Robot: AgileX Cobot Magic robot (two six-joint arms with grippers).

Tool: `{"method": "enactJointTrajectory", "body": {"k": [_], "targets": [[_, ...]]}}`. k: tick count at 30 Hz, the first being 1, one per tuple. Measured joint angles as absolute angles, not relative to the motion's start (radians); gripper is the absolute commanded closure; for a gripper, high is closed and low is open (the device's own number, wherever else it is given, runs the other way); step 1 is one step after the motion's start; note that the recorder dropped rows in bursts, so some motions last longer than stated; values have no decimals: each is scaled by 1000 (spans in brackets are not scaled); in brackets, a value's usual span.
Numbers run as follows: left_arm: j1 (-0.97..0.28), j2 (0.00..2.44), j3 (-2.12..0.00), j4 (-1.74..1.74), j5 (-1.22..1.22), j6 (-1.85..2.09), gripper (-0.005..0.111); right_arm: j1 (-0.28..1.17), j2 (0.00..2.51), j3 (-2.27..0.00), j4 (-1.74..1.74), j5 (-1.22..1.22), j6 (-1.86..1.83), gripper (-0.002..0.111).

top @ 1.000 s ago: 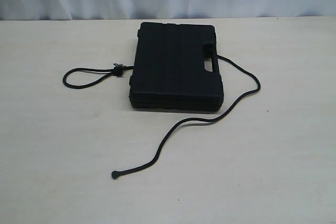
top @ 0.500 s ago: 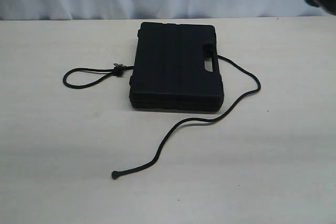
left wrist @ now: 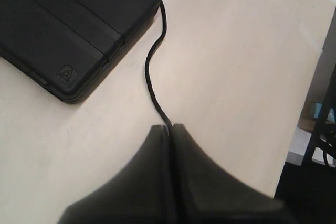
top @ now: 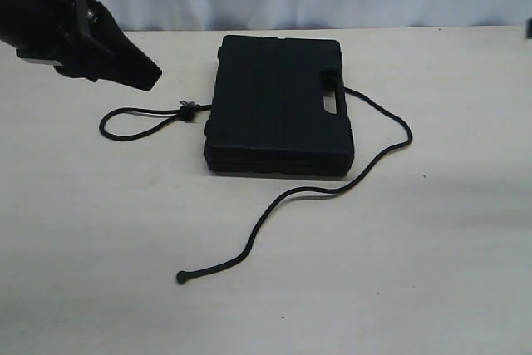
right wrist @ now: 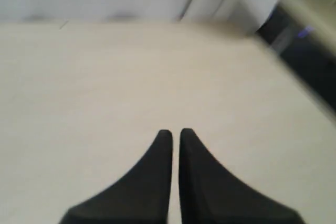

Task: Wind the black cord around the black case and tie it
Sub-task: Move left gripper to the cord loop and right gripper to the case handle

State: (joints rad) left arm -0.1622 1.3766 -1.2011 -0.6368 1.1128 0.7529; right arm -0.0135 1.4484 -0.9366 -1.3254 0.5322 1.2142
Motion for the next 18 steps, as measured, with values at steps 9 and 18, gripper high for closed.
{"method": "enactJointTrajectory", "body": {"k": [9,18], "targets": [[-162,1409,-1203,-635,1088,759,106,17,1770,-1238,484,817,-330,88],[-234,1425,-1120,-630,1016,790,74,157,2012,-1640,175,853,-97,48]]}}
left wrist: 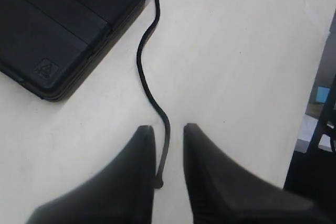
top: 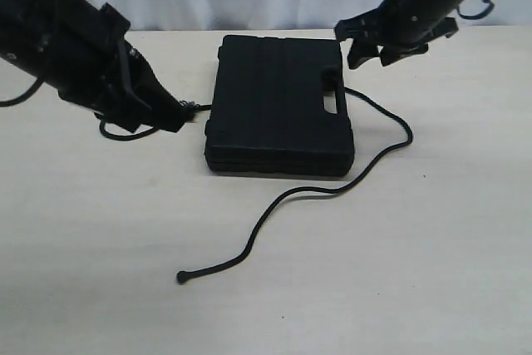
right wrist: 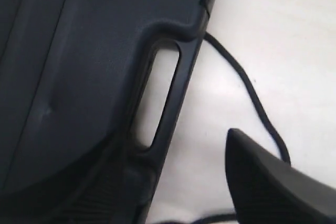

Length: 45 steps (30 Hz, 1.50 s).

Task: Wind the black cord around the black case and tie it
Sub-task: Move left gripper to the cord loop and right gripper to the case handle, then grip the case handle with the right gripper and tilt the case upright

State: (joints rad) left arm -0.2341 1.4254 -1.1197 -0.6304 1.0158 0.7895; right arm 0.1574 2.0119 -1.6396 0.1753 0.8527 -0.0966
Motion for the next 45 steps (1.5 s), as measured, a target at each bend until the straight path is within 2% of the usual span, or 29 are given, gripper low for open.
{"method": "enactJointTrajectory", "body": {"k": [4,13,14,16,17,18,23,32,39,45], "targets": [[-244,1425,-1061,-602,951,791,67,216,2155,-1769,14,872,-12,48],[-244,1425,-948,-555,849,793,67,224,2335,-1882,-59,921,68,48],[-244,1425,-942,-555,835,793,67,224,2345,-1884,-54,919,68,52],[-244,1425,-926,-554,790,793,67,224,2369,-1884,-27,906,68,76],[-244,1425,-924,-554,779,793,67,224,2369,-1884,-10,904,68,99],[-244,1425,-922,-554,767,793,67,224,2369,-1884,19,900,70,103],[-244,1425,-922,-554,698,793,67,224,2325,-1884,48,947,94,104],[-244,1425,-922,-568,533,794,67,224,2066,-1884,51,1000,100,104],[-244,1482,-922,-712,389,852,67,226,2023,-1884,152,1002,102,104],[-246,1624,-935,-933,314,1029,68,263,2017,-1884,133,988,104,104]]}}
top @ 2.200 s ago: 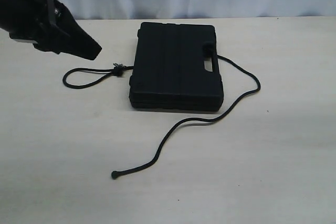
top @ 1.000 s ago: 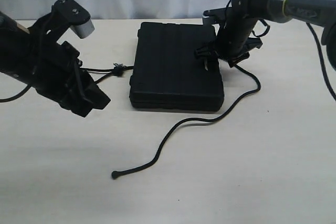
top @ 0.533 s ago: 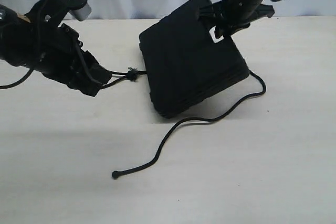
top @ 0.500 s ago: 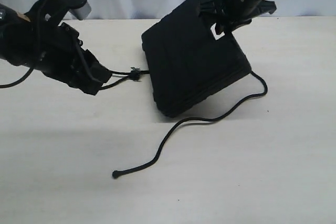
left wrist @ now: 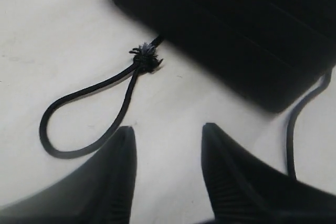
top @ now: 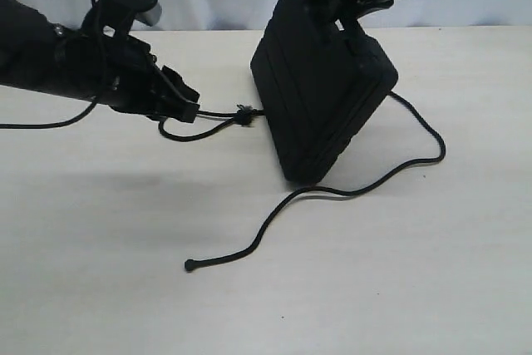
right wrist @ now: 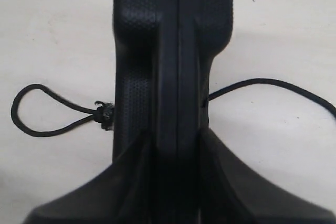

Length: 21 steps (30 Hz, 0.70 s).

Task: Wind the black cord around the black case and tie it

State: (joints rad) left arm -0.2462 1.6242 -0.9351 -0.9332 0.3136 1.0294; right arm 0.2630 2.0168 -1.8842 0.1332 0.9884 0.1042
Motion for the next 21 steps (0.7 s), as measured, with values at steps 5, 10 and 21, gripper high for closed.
{"method": "enactJointTrajectory", "body": {"k": [5,10,21], "targets": [[-248,1749,-1023,-1220,333,1304,68,358,2011,-1884,63,950,104,104],[-254,1840,-1048,-1258,290,1335,68,410,2009,-1884,43,950,95,104],[-254,1893,-1048,-1265,177,1375,68,608,2008,-1884,-362,1021,227,104]]}}
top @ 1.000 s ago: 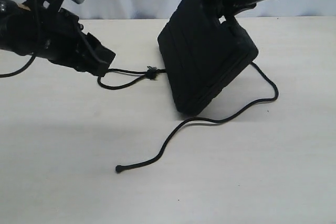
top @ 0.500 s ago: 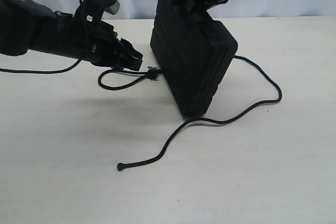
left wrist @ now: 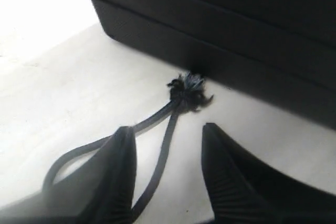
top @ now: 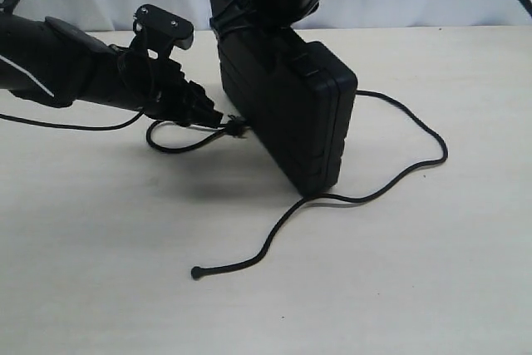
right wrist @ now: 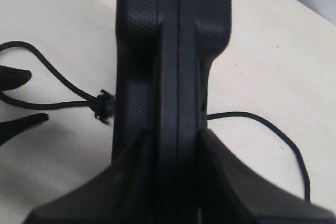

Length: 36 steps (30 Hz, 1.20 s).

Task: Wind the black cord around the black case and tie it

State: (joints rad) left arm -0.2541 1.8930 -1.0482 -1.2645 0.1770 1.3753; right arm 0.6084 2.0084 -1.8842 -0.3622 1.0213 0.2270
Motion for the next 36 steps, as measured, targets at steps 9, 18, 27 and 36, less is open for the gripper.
{"method": "enactJointTrajectory", "body": {"k": [9,18,27,36], "targets": [[-254,1893,-1048,-1278,231,1416,68,606,2003,-1882,-597,1062,321,104],[-254,1893,-1048,-1300,294,1435,68,596,1978,-1880,-630,1055,329,104],[-254,1893,-1048,-1524,393,1637,68,584,2054,-1876,-630,1032,330,104],[-255,1948,-1062,-1722,464,1822,68,584,2054,-1883,-563,1026,328,93]]}}
